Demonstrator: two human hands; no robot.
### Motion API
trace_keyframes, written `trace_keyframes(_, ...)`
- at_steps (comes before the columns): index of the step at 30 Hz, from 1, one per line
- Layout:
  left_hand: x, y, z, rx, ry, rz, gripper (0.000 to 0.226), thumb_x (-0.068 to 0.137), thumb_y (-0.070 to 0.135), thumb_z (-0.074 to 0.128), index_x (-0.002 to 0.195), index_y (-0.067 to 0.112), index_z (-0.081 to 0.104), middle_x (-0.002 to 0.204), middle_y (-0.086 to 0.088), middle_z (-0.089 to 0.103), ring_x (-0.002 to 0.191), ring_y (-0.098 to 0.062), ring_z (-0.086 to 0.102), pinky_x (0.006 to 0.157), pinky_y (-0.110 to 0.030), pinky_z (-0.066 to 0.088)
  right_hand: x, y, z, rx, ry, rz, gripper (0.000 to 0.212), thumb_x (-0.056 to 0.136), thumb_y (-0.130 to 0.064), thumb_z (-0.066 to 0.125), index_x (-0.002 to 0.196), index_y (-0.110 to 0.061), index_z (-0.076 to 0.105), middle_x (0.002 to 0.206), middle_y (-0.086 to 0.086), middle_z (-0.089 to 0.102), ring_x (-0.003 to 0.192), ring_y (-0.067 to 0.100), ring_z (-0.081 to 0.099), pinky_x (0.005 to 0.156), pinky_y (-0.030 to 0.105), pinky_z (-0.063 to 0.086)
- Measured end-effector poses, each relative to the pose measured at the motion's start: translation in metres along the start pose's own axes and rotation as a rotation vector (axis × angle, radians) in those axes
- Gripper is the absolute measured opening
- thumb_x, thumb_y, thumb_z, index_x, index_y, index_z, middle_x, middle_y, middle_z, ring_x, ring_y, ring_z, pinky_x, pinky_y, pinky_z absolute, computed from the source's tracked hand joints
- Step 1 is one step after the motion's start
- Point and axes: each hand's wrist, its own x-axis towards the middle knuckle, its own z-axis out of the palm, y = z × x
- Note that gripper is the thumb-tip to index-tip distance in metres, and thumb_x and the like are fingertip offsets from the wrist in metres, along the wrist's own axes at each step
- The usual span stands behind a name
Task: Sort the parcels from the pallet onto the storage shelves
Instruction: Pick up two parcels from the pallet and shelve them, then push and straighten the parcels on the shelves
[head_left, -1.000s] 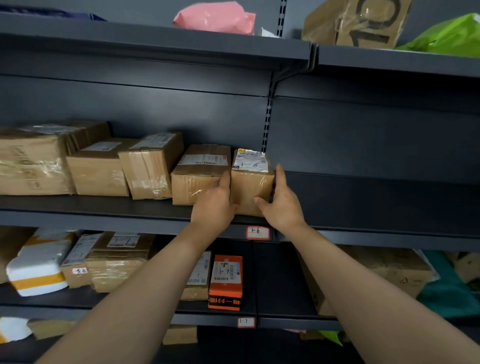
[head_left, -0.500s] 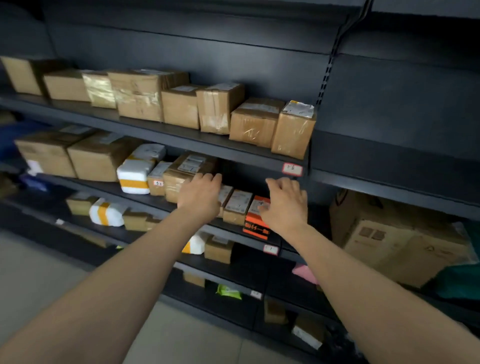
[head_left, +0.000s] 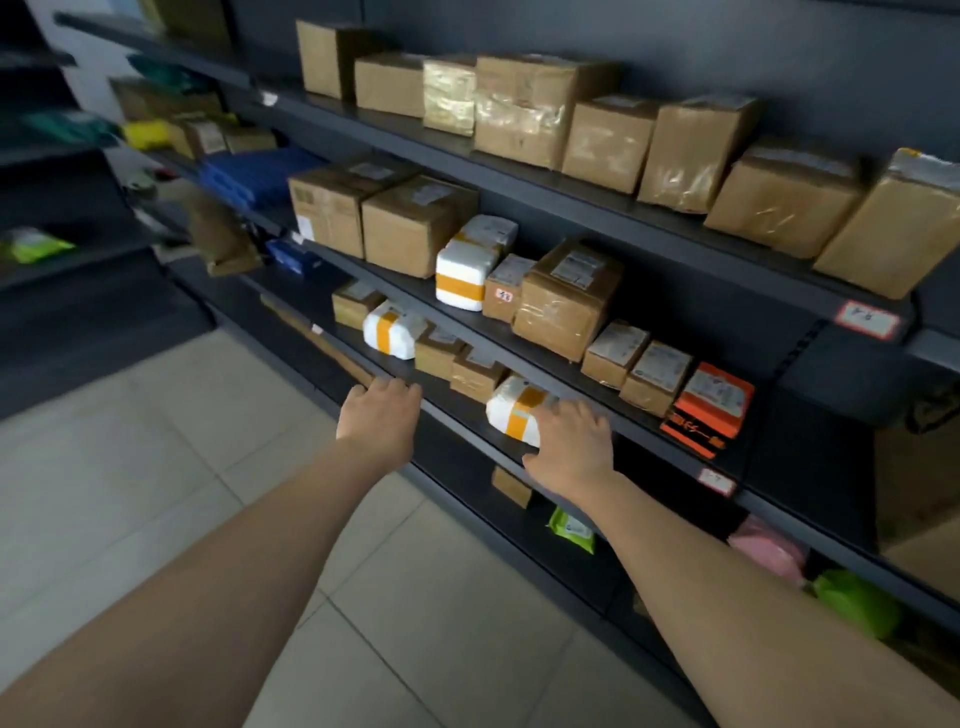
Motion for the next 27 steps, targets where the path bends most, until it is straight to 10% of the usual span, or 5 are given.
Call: trace_keyframes(27,0.233,-0.275,0.148,-0.119,-0.118,-0.03,0.055,0.087,0.019,0.062,0.139,0.017,0.041,0.129,-0.006,0.051,0.121,-0.026,0.044,0.096,-0.038,0.04,0.31,-0.221,0.111,0.096,-0.164,0.013,0.063,0.089,-0.044,0.062,0.143,-0.019,0.042,0.14,0.006,0.049,0.132,0.026,0.041,0.105,0.038,0.036)
